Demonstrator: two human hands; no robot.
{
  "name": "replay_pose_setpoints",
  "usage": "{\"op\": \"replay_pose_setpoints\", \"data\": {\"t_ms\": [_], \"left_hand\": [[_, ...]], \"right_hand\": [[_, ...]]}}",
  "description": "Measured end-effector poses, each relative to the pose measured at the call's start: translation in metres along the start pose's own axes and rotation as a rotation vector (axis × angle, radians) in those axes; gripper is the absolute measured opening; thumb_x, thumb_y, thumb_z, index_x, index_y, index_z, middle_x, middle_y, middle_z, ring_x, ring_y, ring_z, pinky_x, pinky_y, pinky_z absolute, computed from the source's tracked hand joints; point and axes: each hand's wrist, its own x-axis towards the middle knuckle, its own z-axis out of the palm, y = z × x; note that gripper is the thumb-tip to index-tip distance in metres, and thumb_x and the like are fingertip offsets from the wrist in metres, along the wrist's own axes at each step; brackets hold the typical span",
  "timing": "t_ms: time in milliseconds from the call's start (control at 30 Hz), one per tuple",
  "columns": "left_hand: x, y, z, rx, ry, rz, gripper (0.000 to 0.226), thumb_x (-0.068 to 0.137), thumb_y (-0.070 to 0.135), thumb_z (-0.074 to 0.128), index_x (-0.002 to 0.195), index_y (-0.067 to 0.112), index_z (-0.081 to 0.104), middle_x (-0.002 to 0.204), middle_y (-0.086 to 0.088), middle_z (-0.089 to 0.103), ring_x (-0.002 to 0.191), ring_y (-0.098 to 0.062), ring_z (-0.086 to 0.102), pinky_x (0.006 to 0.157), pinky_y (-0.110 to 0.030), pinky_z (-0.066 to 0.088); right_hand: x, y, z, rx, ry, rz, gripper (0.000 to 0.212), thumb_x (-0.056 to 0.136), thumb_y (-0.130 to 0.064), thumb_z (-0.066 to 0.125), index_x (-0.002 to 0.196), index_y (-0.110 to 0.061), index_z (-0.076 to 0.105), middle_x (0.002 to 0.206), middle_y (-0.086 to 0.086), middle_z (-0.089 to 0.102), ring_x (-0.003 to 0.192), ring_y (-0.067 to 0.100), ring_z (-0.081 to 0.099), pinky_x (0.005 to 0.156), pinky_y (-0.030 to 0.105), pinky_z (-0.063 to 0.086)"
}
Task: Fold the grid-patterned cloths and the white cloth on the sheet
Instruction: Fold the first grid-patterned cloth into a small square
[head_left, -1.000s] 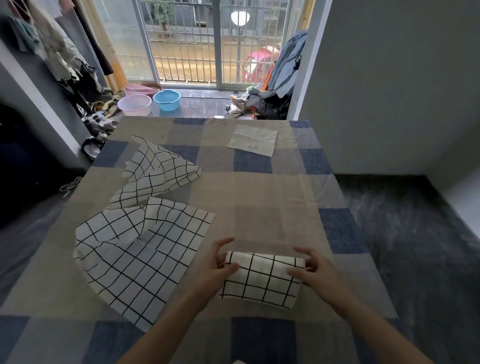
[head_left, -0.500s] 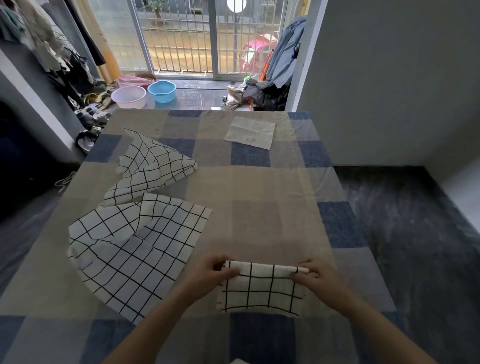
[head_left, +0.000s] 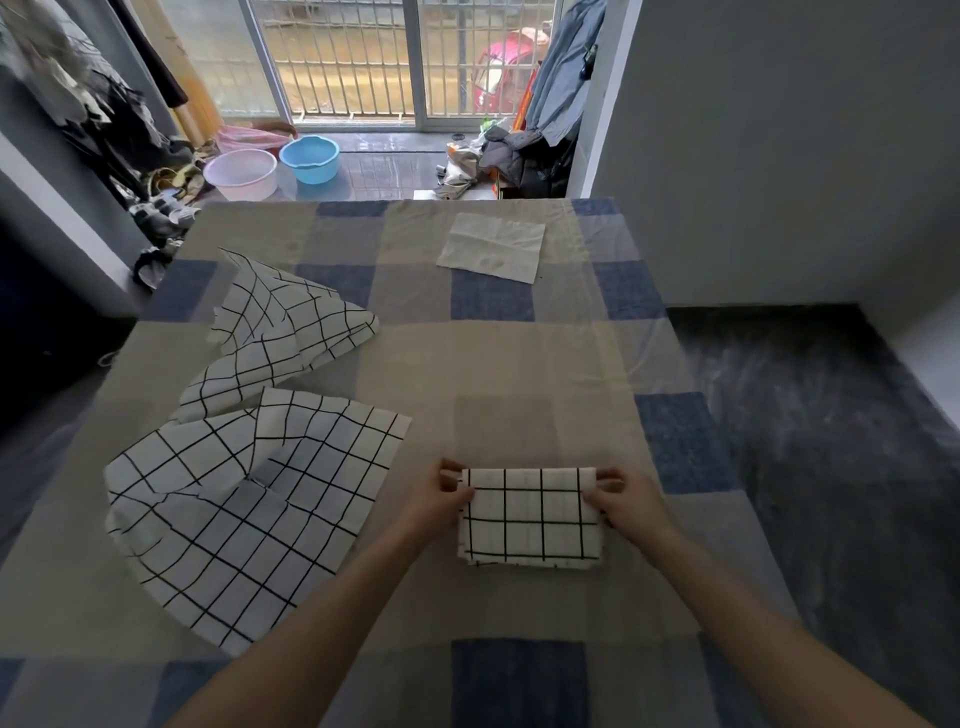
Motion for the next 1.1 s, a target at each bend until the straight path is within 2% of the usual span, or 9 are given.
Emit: {"op": "replay_pose_setpoints", "data": {"t_ms": [67,167,233,367,633,733,833,967,1100], "left_hand": [[0.005,0.001,0.005,0.013,0.064,0.049,0.026,0.088,0.004,0.064,0.109,0.012,0.053,0.091,-0.008,0.06,0.076,-0.013,0.058,0.053,-0.009,0.046],[0.009,-0.015,0.011,0.063,0.162,0.072,0.025,0.087,0.011,0.067,0.105,0.02,0.054,0.085,0.001,0.059,0.079,-0.016,0.06,0.069,-0.025,0.053],[0.004,-0.029,0.012,0.117,0.179,0.067,0.02,0.089,0.014,0.065,0.103,0.022,0.054,0.088,0.001,0.059,0.082,-0.016,0.061,0.071,-0.028,0.055],[-0.006,-0.047,0.013,0.213,0.122,0.103,0.012,0.093,0.014,0.061,0.098,0.024,0.057,0.091,0.007,0.06,0.085,-0.002,0.058,0.067,-0.013,0.046],[0.002,-0.042,0.024,0.08,0.176,0.067,0.012,0.087,0.013,0.068,0.088,0.023,0.062,0.083,0.003,0.066,0.076,-0.006,0.063,0.062,-0.016,0.052],[0.002,-0.04,0.025,0.067,0.192,0.075,0.011,0.089,0.014,0.067,0.089,0.023,0.061,0.082,0.003,0.066,0.074,-0.007,0.064,0.059,-0.018,0.053],[0.001,-0.038,0.027,0.164,0.215,0.145,0.004,0.096,0.021,0.057,0.096,0.025,0.059,0.078,0.005,0.064,0.068,-0.005,0.062,0.055,-0.017,0.05],[0.003,-0.032,0.037,0.296,0.243,0.287,0.014,0.094,0.016,0.056,0.101,0.028,0.053,0.078,0.013,0.056,0.068,-0.003,0.056,0.057,-0.012,0.041],[0.006,-0.034,0.046,0.304,0.257,0.275,0.017,0.091,0.016,0.061,0.097,0.031,0.054,0.078,0.016,0.058,0.071,0.005,0.057,0.062,-0.01,0.042]], "right_hand": [[0.006,-0.002,0.005,-0.069,0.037,-0.032,0.031,0.08,0.0,0.068,0.106,-0.013,0.058,0.093,0.0,0.066,0.088,0.019,0.064,0.065,0.026,0.052],[0.004,0.004,0.018,-0.175,0.024,-0.068,0.049,0.078,-0.002,0.065,0.123,-0.014,0.05,0.115,0.002,0.059,0.1,0.016,0.058,0.082,0.03,0.054],[-0.001,0.012,0.025,-0.258,0.093,-0.082,0.05,0.079,-0.008,0.064,0.127,-0.011,0.047,0.123,0.004,0.048,0.106,0.014,0.048,0.094,0.028,0.044],[-0.01,0.02,0.033,-0.283,0.14,-0.068,0.045,0.086,-0.014,0.061,0.129,-0.01,0.047,0.123,0.005,0.044,0.104,0.013,0.042,0.09,0.026,0.038],[-0.002,0.026,0.024,-0.324,0.116,-0.122,0.046,0.08,-0.011,0.065,0.124,-0.013,0.053,0.119,0.008,0.05,0.105,0.019,0.049,0.093,0.033,0.045],[-0.005,0.026,0.026,-0.518,0.185,-0.299,0.054,0.077,-0.008,0.066,0.129,-0.012,0.051,0.119,0.009,0.045,0.108,0.023,0.044,0.091,0.031,0.042],[0.0,0.018,0.041,-0.613,0.225,-0.571,0.052,0.074,-0.005,0.062,0.125,-0.007,0.055,0.123,0.015,0.05,0.107,0.032,0.052,0.088,0.045,0.052],[0.018,0.002,0.07,-0.778,0.138,-0.676,0.053,0.08,-0.015,0.055,0.132,-0.009,0.051,0.143,0.017,0.045,0.123,0.031,0.046,0.1,0.048,0.045],[0.023,0.007,0.092,-0.906,0.036,-0.601,0.058,0.084,-0.036,0.039,0.135,-0.01,0.049,0.145,0.013,0.046,0.132,0.028,0.043,0.107,0.048,0.035]]}}
